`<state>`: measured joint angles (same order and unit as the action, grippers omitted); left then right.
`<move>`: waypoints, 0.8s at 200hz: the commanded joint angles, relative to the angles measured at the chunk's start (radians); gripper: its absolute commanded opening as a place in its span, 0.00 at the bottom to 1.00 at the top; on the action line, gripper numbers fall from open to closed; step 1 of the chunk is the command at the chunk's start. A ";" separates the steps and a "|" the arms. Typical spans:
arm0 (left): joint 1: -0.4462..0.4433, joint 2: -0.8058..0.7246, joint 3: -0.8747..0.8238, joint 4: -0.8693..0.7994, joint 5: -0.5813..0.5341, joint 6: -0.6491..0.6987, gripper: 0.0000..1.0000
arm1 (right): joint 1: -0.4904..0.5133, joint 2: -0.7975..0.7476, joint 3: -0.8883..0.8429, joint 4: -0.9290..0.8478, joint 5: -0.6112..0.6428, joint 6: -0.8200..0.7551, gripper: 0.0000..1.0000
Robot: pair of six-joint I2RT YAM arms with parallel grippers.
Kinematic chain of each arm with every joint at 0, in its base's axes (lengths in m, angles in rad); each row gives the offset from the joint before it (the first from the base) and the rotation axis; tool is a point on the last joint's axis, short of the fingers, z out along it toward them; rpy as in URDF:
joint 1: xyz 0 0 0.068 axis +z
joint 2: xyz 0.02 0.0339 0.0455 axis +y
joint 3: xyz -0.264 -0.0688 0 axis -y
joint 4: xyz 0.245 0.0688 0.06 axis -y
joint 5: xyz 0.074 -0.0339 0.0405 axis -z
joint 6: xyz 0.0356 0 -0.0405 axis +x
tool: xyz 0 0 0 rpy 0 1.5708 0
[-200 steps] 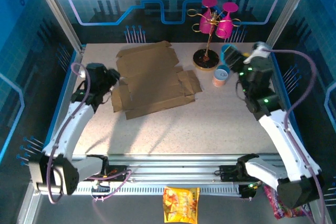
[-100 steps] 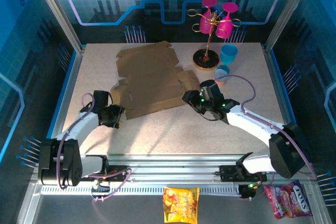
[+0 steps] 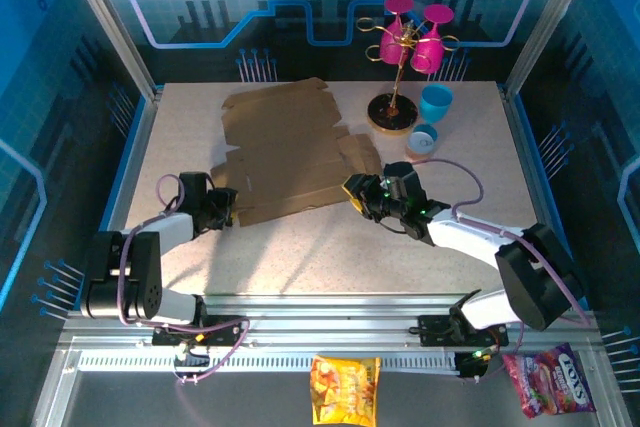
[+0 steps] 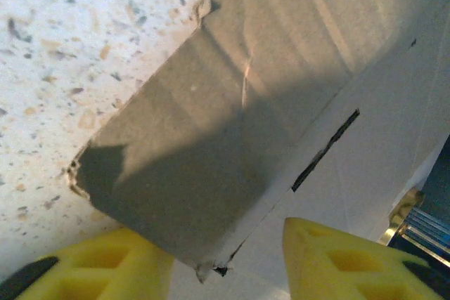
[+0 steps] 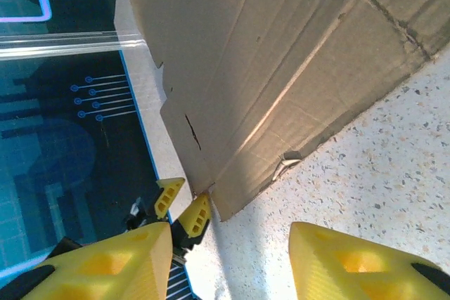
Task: Fold the paper box
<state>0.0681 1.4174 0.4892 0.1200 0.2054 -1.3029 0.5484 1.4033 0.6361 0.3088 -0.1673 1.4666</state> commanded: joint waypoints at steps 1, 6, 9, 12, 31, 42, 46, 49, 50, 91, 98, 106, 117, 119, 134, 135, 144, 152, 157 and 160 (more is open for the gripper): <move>0.010 0.014 -0.026 0.068 -0.013 -0.002 0.29 | -0.011 0.017 -0.032 0.063 -0.011 0.065 0.48; 0.010 0.012 -0.027 0.072 -0.014 -0.001 0.22 | -0.010 0.017 -0.038 0.067 -0.009 0.075 0.48; 0.010 0.011 -0.028 0.076 -0.012 -0.002 0.17 | -0.010 0.018 -0.043 0.070 -0.008 0.081 0.48; 0.010 0.009 -0.029 0.083 -0.011 -0.003 0.13 | -0.010 0.018 -0.048 0.076 -0.008 0.087 0.49; 0.010 -0.017 -0.019 0.088 0.003 -0.017 0.00 | 0.000 0.022 -0.076 0.103 0.002 0.125 0.51; 0.007 -0.044 -0.002 0.061 0.013 -0.025 0.00 | 0.011 0.027 -0.088 0.123 0.009 0.147 0.52; 0.006 -0.058 0.006 0.051 0.014 -0.028 0.00 | 0.016 0.031 -0.089 0.130 0.012 0.153 0.52; 0.004 -0.070 0.011 0.039 0.014 -0.030 0.00 | 0.021 0.035 -0.089 0.134 0.013 0.158 0.52; 0.004 -0.073 0.013 0.036 0.014 -0.031 0.00 | 0.021 0.036 -0.089 0.136 0.013 0.159 0.52; -0.001 -0.260 0.057 -0.130 0.026 -0.064 0.00 | 0.107 0.132 -0.043 0.197 0.044 0.200 0.59; -0.001 -0.284 0.056 -0.145 0.034 -0.071 0.00 | 0.124 0.162 -0.035 0.235 0.052 0.217 0.61; 0.000 -0.307 0.054 -0.157 0.041 -0.080 0.00 | 0.145 0.197 -0.023 0.280 0.064 0.240 0.62; 0.000 -0.334 0.047 -0.168 0.046 -0.091 0.00 | 0.172 0.243 -0.006 0.353 0.091 0.262 0.64; 0.000 -0.337 0.046 -0.168 0.048 -0.093 0.00 | 0.176 0.252 -0.003 0.366 0.099 0.266 0.64; 0.001 -0.363 0.040 -0.179 0.055 -0.109 0.00 | 0.208 0.304 0.007 0.488 0.167 0.289 0.66; 0.001 -0.364 0.040 -0.179 0.055 -0.109 0.00 | 0.210 0.308 0.008 0.494 0.171 0.290 0.66; 0.001 -0.373 0.043 -0.187 0.059 -0.110 0.00 | 0.222 0.337 0.013 0.570 0.206 0.294 0.67; 0.001 -0.381 0.048 -0.195 0.063 -0.107 0.00 | 0.231 0.360 0.018 0.635 0.232 0.292 0.64; 0.001 -0.383 0.051 -0.204 0.065 -0.105 0.00 | 0.238 0.372 0.021 0.671 0.248 0.293 0.60; 0.000 -0.385 0.053 -0.208 0.065 -0.103 0.00 | 0.241 0.378 0.021 0.691 0.257 0.291 0.59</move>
<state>0.0681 1.0592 0.5213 -0.0238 0.2379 -1.3899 0.7597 1.7290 0.6254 0.7296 -0.0425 1.7287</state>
